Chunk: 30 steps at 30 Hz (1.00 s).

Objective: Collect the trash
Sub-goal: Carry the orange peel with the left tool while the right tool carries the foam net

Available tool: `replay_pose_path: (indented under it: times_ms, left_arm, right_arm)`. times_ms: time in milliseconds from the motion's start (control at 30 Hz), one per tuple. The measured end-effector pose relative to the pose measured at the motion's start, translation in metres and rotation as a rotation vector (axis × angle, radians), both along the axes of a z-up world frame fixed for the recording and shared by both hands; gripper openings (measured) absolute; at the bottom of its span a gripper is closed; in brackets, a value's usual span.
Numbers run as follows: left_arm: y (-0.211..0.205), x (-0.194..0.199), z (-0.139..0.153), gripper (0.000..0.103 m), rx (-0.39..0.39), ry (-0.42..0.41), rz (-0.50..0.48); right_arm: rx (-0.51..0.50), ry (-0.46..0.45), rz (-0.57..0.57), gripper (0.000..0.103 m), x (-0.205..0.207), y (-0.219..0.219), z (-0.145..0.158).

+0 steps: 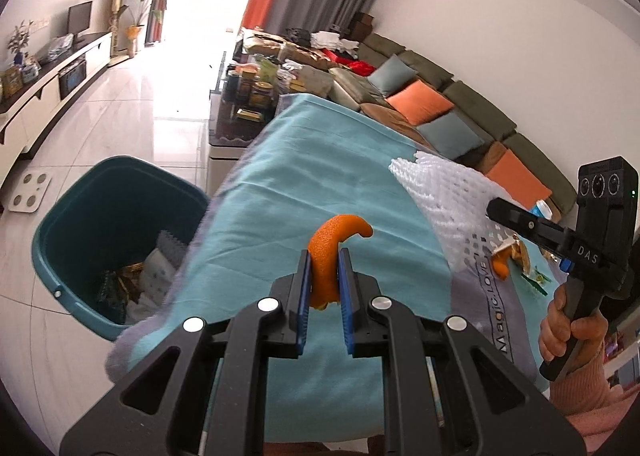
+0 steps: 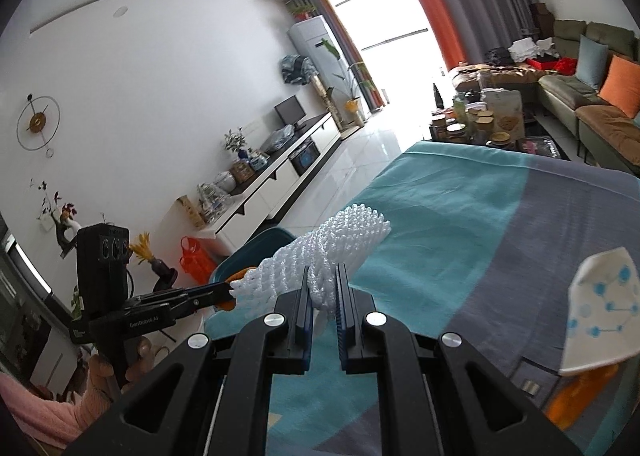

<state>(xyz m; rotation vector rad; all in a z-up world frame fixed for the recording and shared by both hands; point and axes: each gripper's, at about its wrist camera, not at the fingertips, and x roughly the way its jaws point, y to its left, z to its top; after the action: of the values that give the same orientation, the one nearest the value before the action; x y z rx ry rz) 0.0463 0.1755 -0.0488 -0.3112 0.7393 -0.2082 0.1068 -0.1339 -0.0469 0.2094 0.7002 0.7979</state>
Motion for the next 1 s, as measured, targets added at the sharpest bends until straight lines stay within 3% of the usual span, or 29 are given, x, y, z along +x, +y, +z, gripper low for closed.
replay_pose_path:
  times_ms: [1000]
  left_arm:
    - [0.104, -0.018, -0.005, 0.014, 0.022, 0.016, 0.267]
  right_arm:
    - [-0.09, 0.055, 0.236, 0.009, 0.021, 0.133, -0.013]
